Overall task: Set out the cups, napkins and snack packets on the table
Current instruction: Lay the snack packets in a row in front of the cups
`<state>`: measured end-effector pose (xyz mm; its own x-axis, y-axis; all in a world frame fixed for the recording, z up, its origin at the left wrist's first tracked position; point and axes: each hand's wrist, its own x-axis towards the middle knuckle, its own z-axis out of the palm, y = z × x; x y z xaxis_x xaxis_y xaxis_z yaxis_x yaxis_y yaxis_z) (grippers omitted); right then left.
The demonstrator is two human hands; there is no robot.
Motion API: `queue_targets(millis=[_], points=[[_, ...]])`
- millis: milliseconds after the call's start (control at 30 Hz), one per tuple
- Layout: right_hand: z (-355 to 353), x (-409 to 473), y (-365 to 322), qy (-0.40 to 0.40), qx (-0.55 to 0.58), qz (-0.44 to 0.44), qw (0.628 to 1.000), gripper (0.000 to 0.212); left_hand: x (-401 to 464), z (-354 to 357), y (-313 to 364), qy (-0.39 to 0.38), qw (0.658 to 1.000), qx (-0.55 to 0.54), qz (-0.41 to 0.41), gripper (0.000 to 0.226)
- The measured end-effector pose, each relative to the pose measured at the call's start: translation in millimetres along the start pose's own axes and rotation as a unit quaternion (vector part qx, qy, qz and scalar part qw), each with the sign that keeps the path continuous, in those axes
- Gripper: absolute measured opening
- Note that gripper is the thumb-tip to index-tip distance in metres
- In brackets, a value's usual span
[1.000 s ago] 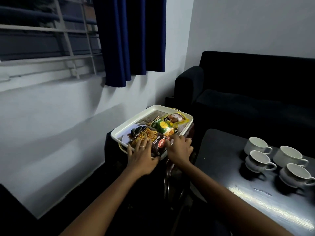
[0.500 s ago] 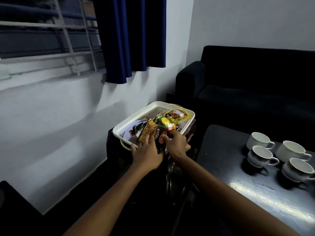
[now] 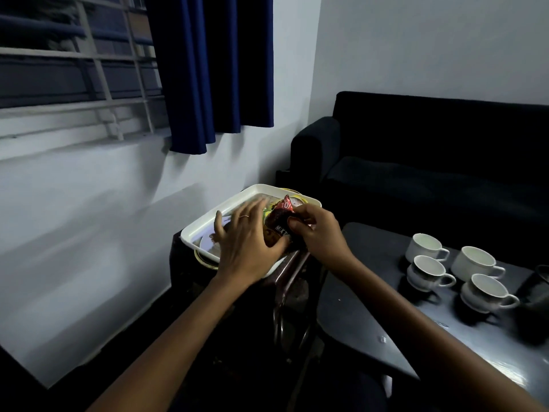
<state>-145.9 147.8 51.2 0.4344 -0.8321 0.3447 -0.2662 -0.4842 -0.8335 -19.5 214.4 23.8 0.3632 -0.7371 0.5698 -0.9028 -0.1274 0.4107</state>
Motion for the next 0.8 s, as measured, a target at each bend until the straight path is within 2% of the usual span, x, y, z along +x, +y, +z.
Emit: queue_targets(millis=[100, 167, 233, 367, 467, 633, 733, 800], points=[[-22, -12, -2, -0.023, -0.020, -0.016, 0.999, 0.019, -4, -2, 13, -0.083, 0.992, -0.089, -0.027, 0.058], [-36, -20, 0, -0.034, -0.031, -0.018, 0.999, 0.018, -6, -3, 20, -0.132, 0.971, -0.191, -0.063, 0.050], [-51, -28, 2, -0.044, -0.023, -0.011, 0.999, 0.019, -9, -3, 27, -0.149, 0.952, -0.254, -0.077, 0.046], [-73, -39, 8, -0.058, 0.011, -0.017, 0.998, 0.024, -19, 0, 43, -0.153, 0.930, -0.319, -0.101, 0.029], [-81, -44, 13, -0.056, 0.049, -0.014, 0.997, 0.030, -25, 2, 50, -0.157, 0.916, -0.348, -0.120, 0.034], [-80, -52, 21, 0.000, 0.160, 0.068, 0.985, 0.047, -29, 2, 52, -0.147, 0.881, -0.412, -0.179, 0.039], [-70, -60, 27, -0.026, 0.236, 0.143, 0.961, 0.072, -29, 0, 51, -0.144, 0.850, -0.454, -0.223, 0.051], [-62, -65, 31, -0.057, 0.284, 0.185, 0.939, 0.080, -29, -1, 51, -0.139, 0.836, -0.474, -0.239, 0.045]])
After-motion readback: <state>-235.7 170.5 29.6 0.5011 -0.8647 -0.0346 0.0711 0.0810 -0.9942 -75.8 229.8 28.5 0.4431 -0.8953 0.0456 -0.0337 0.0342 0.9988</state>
